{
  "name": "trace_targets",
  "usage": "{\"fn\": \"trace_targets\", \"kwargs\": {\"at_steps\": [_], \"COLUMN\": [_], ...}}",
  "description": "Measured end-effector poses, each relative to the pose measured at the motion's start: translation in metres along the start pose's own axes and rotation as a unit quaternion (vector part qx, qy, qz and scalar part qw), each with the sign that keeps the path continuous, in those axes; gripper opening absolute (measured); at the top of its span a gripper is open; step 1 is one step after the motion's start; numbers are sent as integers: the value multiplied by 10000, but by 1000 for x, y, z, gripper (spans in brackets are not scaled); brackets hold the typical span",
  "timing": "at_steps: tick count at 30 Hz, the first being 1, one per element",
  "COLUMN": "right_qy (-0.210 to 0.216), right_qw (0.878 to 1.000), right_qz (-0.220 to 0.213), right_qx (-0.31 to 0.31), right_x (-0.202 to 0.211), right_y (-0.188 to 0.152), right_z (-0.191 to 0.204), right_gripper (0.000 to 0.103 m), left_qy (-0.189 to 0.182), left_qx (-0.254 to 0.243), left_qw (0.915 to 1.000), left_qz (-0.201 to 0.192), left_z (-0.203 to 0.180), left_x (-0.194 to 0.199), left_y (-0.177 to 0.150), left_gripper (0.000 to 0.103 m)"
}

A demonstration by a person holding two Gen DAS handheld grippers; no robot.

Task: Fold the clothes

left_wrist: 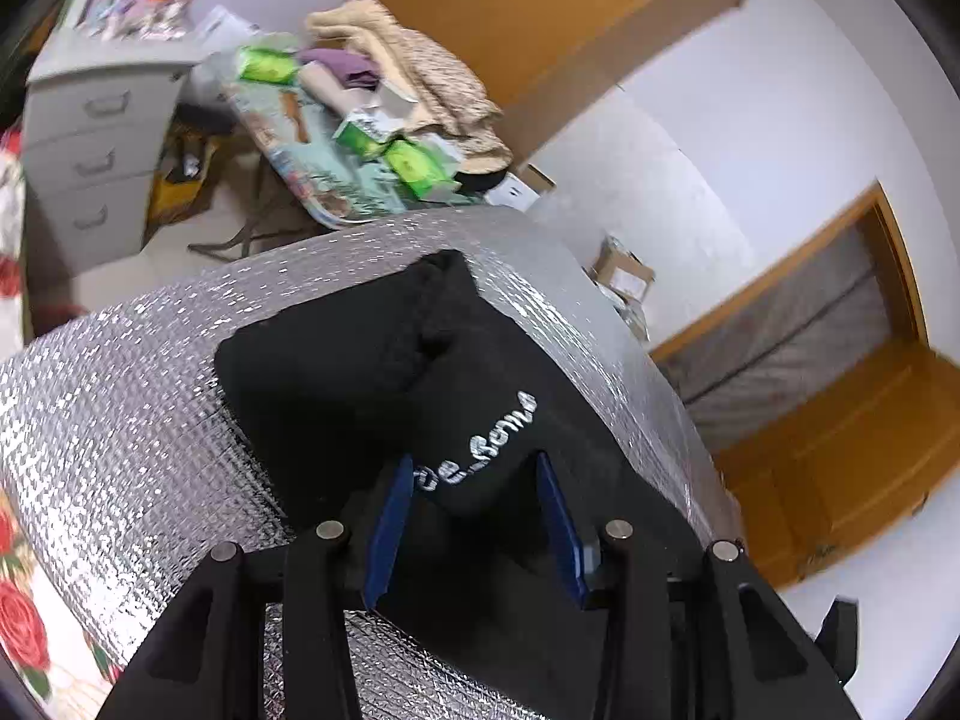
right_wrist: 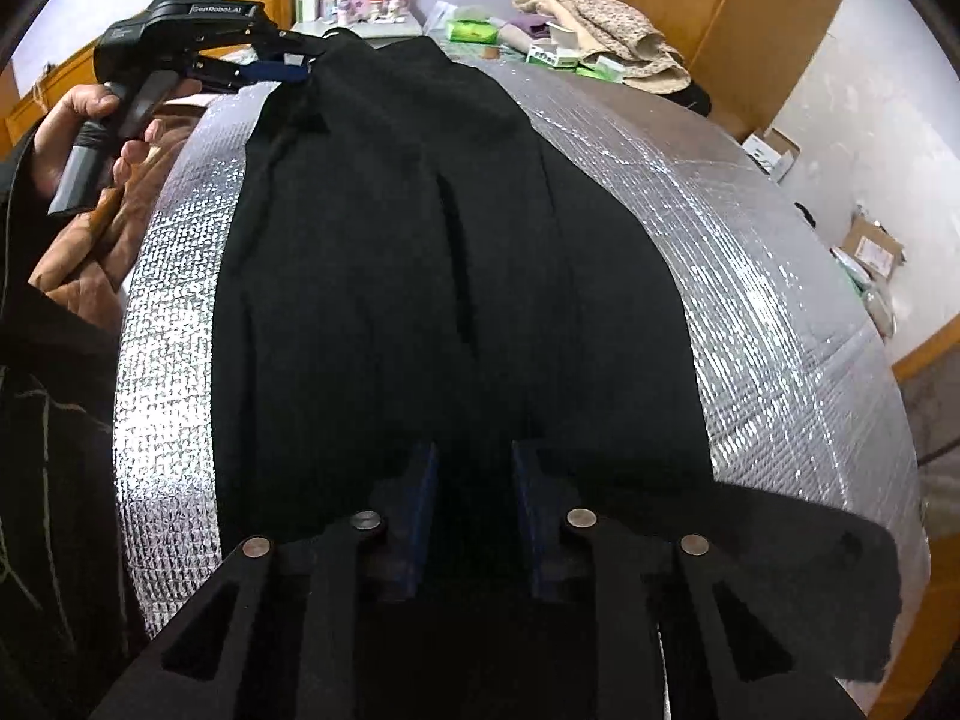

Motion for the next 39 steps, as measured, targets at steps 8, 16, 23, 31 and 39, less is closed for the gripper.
{"fn": "trace_targets", "kwargs": {"at_steps": [8,16,23,31,39], "right_qy": [-93,-162,-178,501,-98], "right_qw": [9997,9986,9923,9901,9914], "right_qz": [-156,-409,-1117,-1256,-1271], "right_qx": [-141,-279,-512,-382,-284], "right_x": [2,12,51,46,38], "right_y": [-8,-9,14,17,21], "right_z": [4,7,11,73,49], "right_gripper": [22,4,1,1,21], "left_qy": [-107,-284,-1209,-942,-816], "left_qx": [379,763,276,204,231], "left_qw": [9992,9963,9920,9952,9960], "left_qz": [-90,291,-215,176,292], "left_z": [1,5,-42,14,33], "left_x": [-12,-31,-11,-15,-14], "left_y": [8,8,56,44,29], "left_gripper": [45,14,11,11,11]}}
Point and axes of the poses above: each gripper's, at about its wrist camera, not at the fingertips, and x roughly against the way its jaws point, z to its left, y to its top, the point moved 5 cm from there along -x, roughly the way its jaws point, and after that the axes turned 13 degrees about -z, right-handed, at the moved point
